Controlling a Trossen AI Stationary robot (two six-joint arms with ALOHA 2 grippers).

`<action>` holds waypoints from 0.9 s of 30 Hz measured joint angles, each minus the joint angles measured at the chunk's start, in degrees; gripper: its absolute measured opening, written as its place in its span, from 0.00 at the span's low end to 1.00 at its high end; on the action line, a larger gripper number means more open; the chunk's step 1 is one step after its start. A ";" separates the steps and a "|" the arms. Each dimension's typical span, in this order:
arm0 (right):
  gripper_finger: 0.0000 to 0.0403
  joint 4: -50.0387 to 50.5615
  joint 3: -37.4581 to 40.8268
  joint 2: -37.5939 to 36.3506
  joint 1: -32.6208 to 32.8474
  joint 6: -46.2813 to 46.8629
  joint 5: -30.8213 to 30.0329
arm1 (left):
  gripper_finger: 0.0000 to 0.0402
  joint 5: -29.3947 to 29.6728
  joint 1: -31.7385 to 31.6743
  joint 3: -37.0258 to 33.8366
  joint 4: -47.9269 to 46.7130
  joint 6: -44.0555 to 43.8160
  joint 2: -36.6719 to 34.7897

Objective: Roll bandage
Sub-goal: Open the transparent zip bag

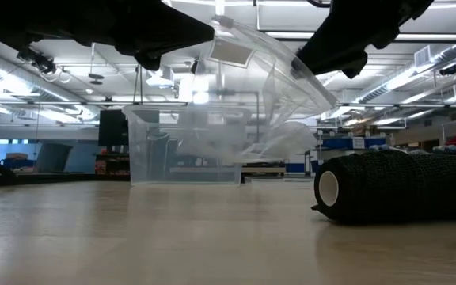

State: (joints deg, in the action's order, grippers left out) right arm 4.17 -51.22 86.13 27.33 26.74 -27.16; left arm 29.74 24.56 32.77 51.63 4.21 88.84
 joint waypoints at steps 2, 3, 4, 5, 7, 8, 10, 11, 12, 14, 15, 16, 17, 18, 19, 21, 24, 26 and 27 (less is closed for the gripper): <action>0.19 -0.01 0.00 0.00 -0.66 -0.83 0.65 | 0.00 0.01 0.00 0.01 0.52 0.01 0.00; 0.18 -0.01 0.00 0.00 -0.87 -1.77 0.89 | 0.00 0.02 0.00 0.01 0.79 0.07 0.00; 0.16 0.01 0.00 0.00 -1.04 -2.59 0.83 | 0.00 0.01 -0.01 0.01 1.05 0.23 0.00; 0.13 0.01 0.00 0.00 -1.05 -3.38 0.59 | 0.00 0.02 0.00 0.00 1.24 0.29 0.00; 0.05 0.04 0.00 0.00 -0.95 -5.21 -0.20 | 0.00 0.00 0.00 0.02 1.32 0.35 0.00; 0.02 0.06 0.00 0.00 -0.82 -6.16 -0.57 | 0.00 0.00 0.00 0.00 1.32 0.33 0.00; 0.02 0.24 0.00 0.00 -0.65 -6.33 -1.23 | 0.00 -0.57 -0.02 0.02 1.32 0.33 0.00; 0.01 0.49 0.00 0.00 -0.61 -6.32 -1.74 | 0.00 -1.09 0.00 0.01 1.31 0.25 0.00; 0.01 0.94 0.00 0.00 -0.40 -6.34 -2.78 | 0.00 -1.54 0.00 0.02 1.20 0.19 0.00; 0.01 2.14 0.00 -0.28 -0.03 -6.08 -5.65 | 0.00 -2.42 0.22 0.02 0.70 0.13 0.00; 0.00 2.92 0.00 -0.66 0.04 -5.76 -6.43 | 0.00 -2.57 0.40 0.02 0.17 0.00 0.00; 0.00 3.91 0.00 -1.13 0.16 -5.33 -7.27 | 0.00 -2.64 0.61 0.02 -0.45 -0.29 0.00; 0.00 4.86 0.00 -1.67 0.39 -4.84 -8.13 | 0.00 -2.66 0.69 0.02 -1.23 -0.80 0.00; 0.00 5.84 0.00 -2.20 0.63 -4.39 -9.06 | 0.00 -2.72 0.82 0.02 -2.06 -1.50 0.00; 0.00 7.00 0.00 -2.92 0.84 -4.01 -10.03 | 0.00 -2.86 1.00 0.02 -3.11 -2.07 0.00; 0.00 8.97 0.00 -4.46 1.42 -3.16 -12.40 | 0.00 -3.02 1.21 0.02 -5.21 -3.59 0.00; 0.00 10.48 0.00 -6.31 1.91 -2.49 -14.75 | 0.00 -2.99 1.33 0.02 -6.82 -5.60 0.00; 0.00 10.46 0.00 -6.75 1.93 -2.49 -14.69 | 0.00 -2.55 1.33 0.02 -5.57 -6.18 0.00; 0.00 10.50 0.00 -6.75 1.93 -2.58 -14.62 | 0.00 -2.45 1.33 0.02 -4.32 -6.16 0.00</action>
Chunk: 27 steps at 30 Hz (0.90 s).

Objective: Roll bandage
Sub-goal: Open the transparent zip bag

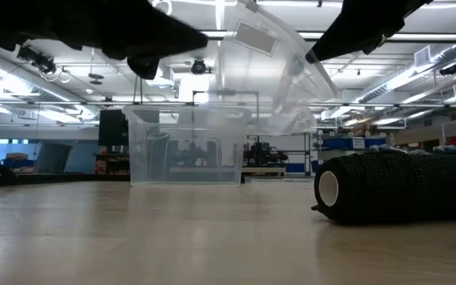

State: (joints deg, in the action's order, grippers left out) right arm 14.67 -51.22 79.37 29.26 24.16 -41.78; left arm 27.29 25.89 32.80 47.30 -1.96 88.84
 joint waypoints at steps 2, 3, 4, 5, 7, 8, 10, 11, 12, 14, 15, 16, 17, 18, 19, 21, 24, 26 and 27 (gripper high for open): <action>0.00 0.32 0.00 0.14 0.00 -0.18 0.80 | 0.01 0.41 0.00 0.00 3.57 0.25 0.00; 0.00 0.54 0.00 0.15 0.01 -0.21 1.26 | 0.01 0.63 0.00 0.00 5.27 0.77 0.00; 0.00 0.81 0.00 0.15 0.07 -0.04 1.40 | 0.03 1.06 0.00 0.02 6.45 1.86 -0.02; 0.00 1.15 0.00 0.15 0.27 0.19 1.41 | 0.05 1.75 0.00 0.04 7.38 2.89 -0.02; 0.00 1.45 0.00 0.15 0.71 0.20 1.33 | 0.09 3.49 0.00 0.08 8.49 4.34 -0.02; 0.00 1.41 0.00 0.15 0.83 0.20 1.33 | 0.12 4.67 0.00 0.39 8.69 4.95 -0.02; 0.00 1.43 0.00 0.15 1.13 0.22 1.39 | 0.17 6.68 -0.01 1.28 8.55 6.35 -0.02; 0.00 1.43 0.00 0.15 1.12 0.22 1.42 | 0.20 6.81 -0.12 1.90 8.33 6.65 -0.02; 0.00 1.42 0.00 0.15 1.08 0.22 1.37 | 0.23 6.52 -0.36 2.64 7.64 6.68 -0.02; 0.00 1.42 0.00 0.15 1.06 0.20 1.35 | 0.27 4.74 -0.81 4.58 4.98 6.32 -0.02; 0.00 1.40 0.00 0.15 1.05 0.20 1.33 | 0.29 4.25 -1.06 5.76 2.81 6.15 -0.02; 0.00 1.39 0.00 0.15 1.05 0.20 1.33 | 0.30 4.06 -1.28 7.06 -0.36 5.98 -0.02; 0.00 1.40 0.00 0.15 1.03 0.18 1.33 | 0.31 4.03 -1.60 8.40 -3.92 5.57 -0.02; 0.00 1.40 0.00 0.15 1.03 0.18 1.35 | 0.31 4.05 -1.98 9.70 -7.40 4.71 -0.02; 0.00 1.38 0.00 0.15 1.03 0.18 1.35 | 0.32 4.06 -2.39 10.78 -10.14 3.95 -0.02; 0.00 1.34 -0.01 0.15 1.03 0.18 1.33 | 0.32 4.14 -3.14 12.46 -12.89 2.82 -0.02; 0.00 1.34 0.00 0.15 1.01 0.18 1.33 | 0.32 4.28 -3.91 13.32 -12.79 2.78 -0.02; 0.00 1.34 0.00 0.15 1.03 0.18 1.33 | 0.32 4.16 -4.45 13.49 -12.91 2.30 -0.02; 0.00 1.34 0.00 0.15 1.03 0.18 1.33 | 0.31 4.03 -4.63 13.49 -12.91 2.03 -0.02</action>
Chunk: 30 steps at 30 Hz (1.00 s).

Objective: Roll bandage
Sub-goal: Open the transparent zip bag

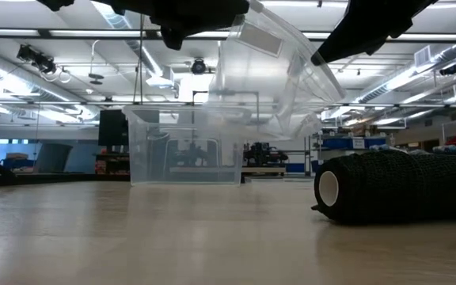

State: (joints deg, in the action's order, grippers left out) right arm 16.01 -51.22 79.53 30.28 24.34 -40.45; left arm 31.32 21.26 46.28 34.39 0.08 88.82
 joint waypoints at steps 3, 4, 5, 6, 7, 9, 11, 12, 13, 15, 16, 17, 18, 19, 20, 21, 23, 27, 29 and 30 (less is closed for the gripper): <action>0.00 0.00 -0.02 0.00 0.00 -0.02 0.02 | 0.29 -1.22 -0.47 0.02 -1.11 -0.62 0.00; 0.00 0.00 -0.02 0.00 0.00 -0.02 0.00 | 0.27 -1.33 -0.56 0.02 -1.54 -0.69 0.00; 0.00 0.00 -0.02 0.00 0.00 -0.02 0.02 | 0.24 -1.45 -0.57 0.02 -1.82 -0.71 0.00; 0.00 0.00 -0.02 0.02 0.00 -0.02 0.01 | 0.21 -1.45 -0.58 0.02 -1.92 -0.72 0.00; 0.00 0.00 -0.02 0.02 0.00 -0.02 0.02 | 0.18 -1.45 -0.63 0.02 -1.92 -0.71 0.00; 0.00 -0.02 -0.02 0.02 0.00 -0.02 0.02 | 0.11 -1.43 -0.63 0.02 -1.92 -0.44 0.00; 0.00 -0.02 -0.02 0.02 0.00 -0.02 0.02 | 0.03 -1.43 -0.63 0.02 -1.72 -0.05 0.00; 0.00 -0.02 -0.02 0.02 0.00 -0.02 0.00 | 0.02 -1.43 -0.63 0.02 -1.59 0.02 0.00; 0.00 -0.02 -0.02 0.02 0.00 0.00 0.04 | 0.02 -1.43 -0.63 0.02 -1.53 0.11 0.00; 0.00 -0.02 -0.04 0.02 0.00 -0.02 1.03 | 0.01 -1.43 -0.63 0.02 -1.74 0.51 0.00; 0.00 -0.02 -0.04 0.02 0.00 -0.02 1.45 | 0.01 -1.41 -0.63 0.02 -2.09 0.66 0.00; 0.01 0.14 -0.04 0.02 0.03 0.01 1.45 | 0.01 -1.41 -0.63 0.02 -2.60 0.69 0.00; 0.02 0.59 -0.04 -0.16 0.20 0.11 1.27 | 0.00 -1.41 -0.63 0.02 -3.29 0.69 0.00; 0.03 1.39 -0.04 -0.61 0.42 0.31 0.89 | 0.00 -1.41 -0.63 0.02 -3.99 0.62 0.00; 0.05 1.93 -0.04 -1.25 0.64 0.47 0.09 | 0.00 -1.41 -0.59 0.02 -4.63 0.59 0.00; 0.07 1.86 -0.04 -2.01 0.85 0.65 -0.86 | 0.00 -1.41 -0.47 0.02 -5.21 0.56 0.00; 0.12 1.69 -0.06 -3.20 1.25 0.77 -2.08 | 0.00 -1.34 -0.22 0.02 -5.95 0.57 0.00; 0.19 -1.86 -0.06 -3.86 1.27 -3.03 -1.01 | 0.00 -1.39 0.22 0.02 -6.01 0.98 0.00; 0.17 -4.84 -0.06 -2.98 1.20 -6.16 0.91 | 0.00 -1.43 0.24 0.02 -6.03 1.01 0.00; 0.15 -6.54 -0.08 -2.31 0.80 -7.61 2.19 | 0.00 -1.50 0.24 0.02 -6.03 1.00 0.00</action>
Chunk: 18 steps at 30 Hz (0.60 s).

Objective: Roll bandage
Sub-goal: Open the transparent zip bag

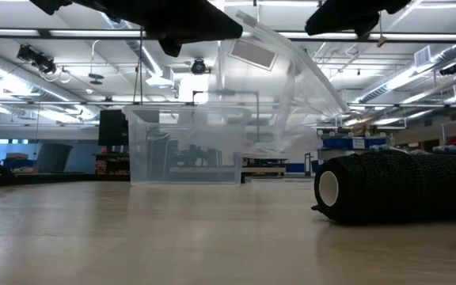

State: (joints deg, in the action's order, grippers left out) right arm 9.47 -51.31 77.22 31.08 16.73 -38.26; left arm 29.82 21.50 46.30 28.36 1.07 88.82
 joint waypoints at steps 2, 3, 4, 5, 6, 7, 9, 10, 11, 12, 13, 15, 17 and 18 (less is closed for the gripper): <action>0.07 -1.74 0.01 1.38 -0.50 -2.44 1.24 | 0.00 -0.05 0.00 0.00 -0.01 -0.03 0.00; 0.04 -2.22 0.02 1.91 -0.84 -3.23 1.23 | 0.00 -0.09 0.00 0.00 0.02 -0.03 0.00; 0.02 -2.53 0.02 2.36 -1.10 -3.85 0.98 | 0.00 -0.40 0.00 0.00 -0.02 -0.03 0.00; 0.02 -2.59 0.00 2.68 -1.41 -3.90 0.80 | 0.00 -0.96 0.00 0.00 0.00 -0.03 0.00; 0.02 -2.59 0.02 2.95 -1.70 -3.69 0.72 | 0.00 -1.18 0.00 0.00 -0.04 -0.03 0.00; 0.02 -2.54 0.02 3.05 -1.94 -3.57 0.71 | 0.00 -1.45 -0.02 0.00 -0.03 -0.03 0.00; 0.01 -2.60 0.02 3.05 -2.23 -3.65 0.84 | 0.00 -1.53 -0.01 0.00 -0.04 -0.03 0.00; 0.01 -2.91 0.02 3.05 -2.36 -3.81 1.19 | 0.00 -1.60 0.00 0.00 -0.04 -0.03 0.00; 0.01 -3.10 0.02 3.05 -2.56 -3.87 1.86 | 0.00 -1.62 -0.01 0.00 -0.04 -0.03 0.00; 0.01 -3.42 0.02 3.05 -2.78 -3.87 2.77 | 0.00 -1.62 -0.02 0.00 -0.02 -0.03 0.00; 0.01 -3.78 0.02 3.05 -2.95 -3.87 3.68 | 0.00 -1.62 -0.02 0.00 -0.04 -0.03 0.00; 0.00 -3.88 0.02 3.05 -3.03 -3.87 4.74 | 0.00 -1.62 -0.02 0.00 -0.03 -0.03 0.00; 0.00 -3.94 0.02 3.20 -3.07 -3.66 4.93 | 0.00 -1.62 -0.01 0.00 -0.02 -0.03 0.00; 0.00 -3.93 0.02 3.26 -3.05 -3.50 5.14 | 0.00 -1.62 -0.02 0.00 -0.02 -0.04 0.00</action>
State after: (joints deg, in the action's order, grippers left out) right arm 5.54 -51.29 80.48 28.03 13.23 -33.12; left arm 28.21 21.47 46.30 28.34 1.03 88.82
